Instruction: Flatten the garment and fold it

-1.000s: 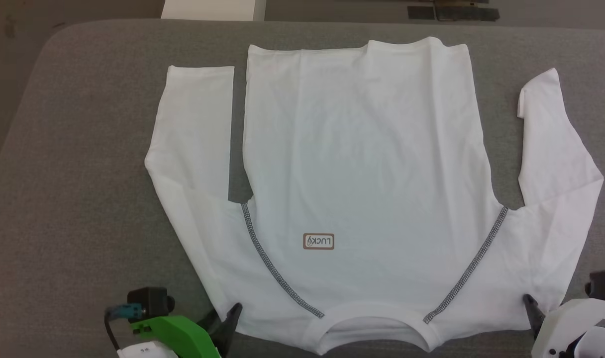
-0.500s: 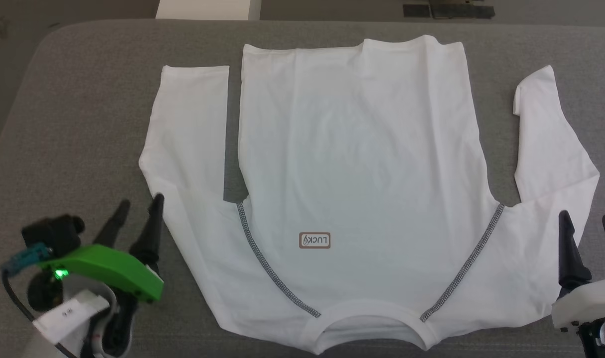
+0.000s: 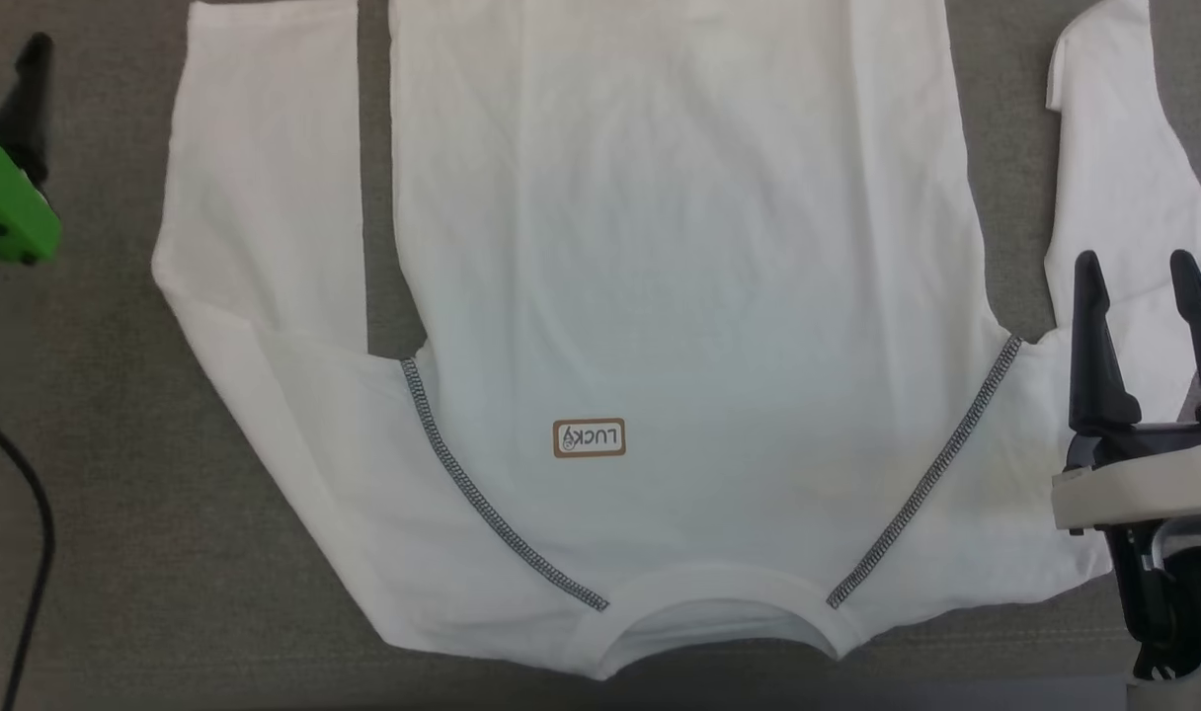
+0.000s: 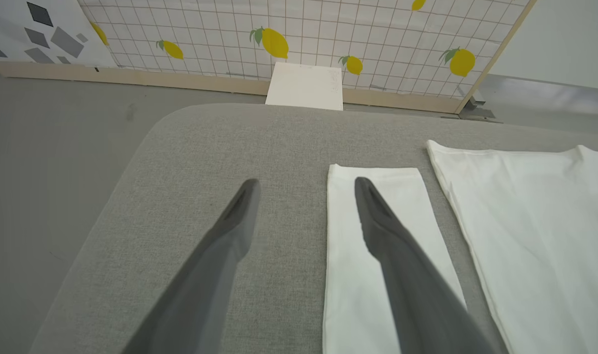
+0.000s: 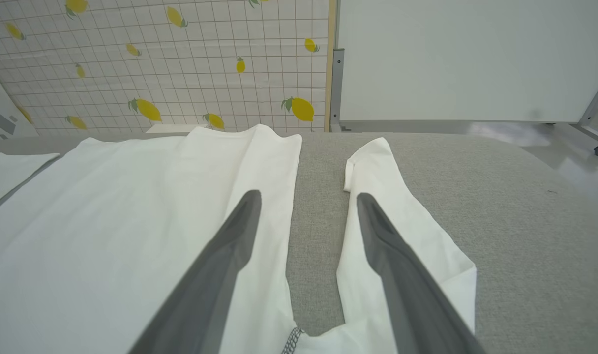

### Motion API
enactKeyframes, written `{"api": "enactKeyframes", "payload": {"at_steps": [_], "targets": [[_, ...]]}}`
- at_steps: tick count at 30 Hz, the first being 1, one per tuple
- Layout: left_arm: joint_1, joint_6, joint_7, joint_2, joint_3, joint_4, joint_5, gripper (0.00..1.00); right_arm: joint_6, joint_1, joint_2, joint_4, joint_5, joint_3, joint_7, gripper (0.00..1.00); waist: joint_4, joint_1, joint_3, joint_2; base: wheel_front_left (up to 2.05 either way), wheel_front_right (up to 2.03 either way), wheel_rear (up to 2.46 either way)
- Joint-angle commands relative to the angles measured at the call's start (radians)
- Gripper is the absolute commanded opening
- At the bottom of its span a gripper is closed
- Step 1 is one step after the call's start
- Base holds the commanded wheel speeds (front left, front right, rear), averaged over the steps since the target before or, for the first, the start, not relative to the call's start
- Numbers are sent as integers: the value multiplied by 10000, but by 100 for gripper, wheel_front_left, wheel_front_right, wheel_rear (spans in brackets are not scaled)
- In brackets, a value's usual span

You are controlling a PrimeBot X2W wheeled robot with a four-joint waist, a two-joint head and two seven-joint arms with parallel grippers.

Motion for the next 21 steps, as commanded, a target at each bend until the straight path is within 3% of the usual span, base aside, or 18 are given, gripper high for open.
{"api": "enactKeyframes", "payload": {"at_steps": [1,7,21], "targets": [[-432,13,290,122,-24,183,61,100,-15,-229,-1,-56,73,61,-123,100,-651,-1,1122,0,0,0,0],[-1680,360,1393,410,21,555,-13,100,-15,-601,-1,-125,295,200,-417,100,-1163,-1,1942,0,0,0,0],[-3006,1330,2504,1032,-261,1193,743,100,-15,-1267,-1,-446,326,794,-1385,100,-1959,-1,2891,0,0,0,0]]}}
